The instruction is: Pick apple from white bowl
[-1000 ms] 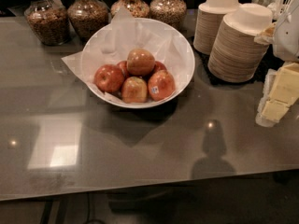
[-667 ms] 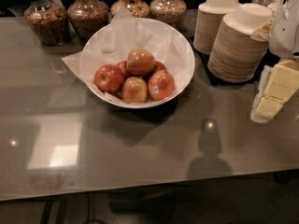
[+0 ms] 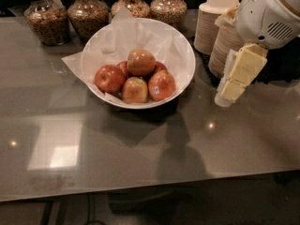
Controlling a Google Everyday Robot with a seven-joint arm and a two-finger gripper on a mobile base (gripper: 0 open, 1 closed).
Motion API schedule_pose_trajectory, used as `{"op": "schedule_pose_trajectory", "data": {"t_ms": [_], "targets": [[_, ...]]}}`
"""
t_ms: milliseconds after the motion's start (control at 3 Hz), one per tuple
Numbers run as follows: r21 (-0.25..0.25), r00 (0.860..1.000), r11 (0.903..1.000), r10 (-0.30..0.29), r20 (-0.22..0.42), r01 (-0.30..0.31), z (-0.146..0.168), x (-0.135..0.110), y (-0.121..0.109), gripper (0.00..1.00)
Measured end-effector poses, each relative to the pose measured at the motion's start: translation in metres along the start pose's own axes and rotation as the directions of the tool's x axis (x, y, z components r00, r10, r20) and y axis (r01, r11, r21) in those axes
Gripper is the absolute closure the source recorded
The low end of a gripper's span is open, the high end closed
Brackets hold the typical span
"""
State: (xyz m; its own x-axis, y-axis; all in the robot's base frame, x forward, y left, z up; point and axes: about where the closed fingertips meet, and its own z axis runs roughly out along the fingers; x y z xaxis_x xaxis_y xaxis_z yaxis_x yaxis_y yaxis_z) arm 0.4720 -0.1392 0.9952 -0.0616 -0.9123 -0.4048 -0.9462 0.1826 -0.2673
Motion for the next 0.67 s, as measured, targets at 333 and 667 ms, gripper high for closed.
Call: {"op": "schedule_pose_trajectory", "data": {"t_ms": [333, 667], "targets": [[0.01, 1.0, 0.9999, 0.002, 0.002, -0.002, 0.0, -0.001, -0.001, 0.0], [0.013, 0.996, 0.9999, 0.006, 0.088, -0.007, 0.021, -0.021, -0.01, 0.0]]}}
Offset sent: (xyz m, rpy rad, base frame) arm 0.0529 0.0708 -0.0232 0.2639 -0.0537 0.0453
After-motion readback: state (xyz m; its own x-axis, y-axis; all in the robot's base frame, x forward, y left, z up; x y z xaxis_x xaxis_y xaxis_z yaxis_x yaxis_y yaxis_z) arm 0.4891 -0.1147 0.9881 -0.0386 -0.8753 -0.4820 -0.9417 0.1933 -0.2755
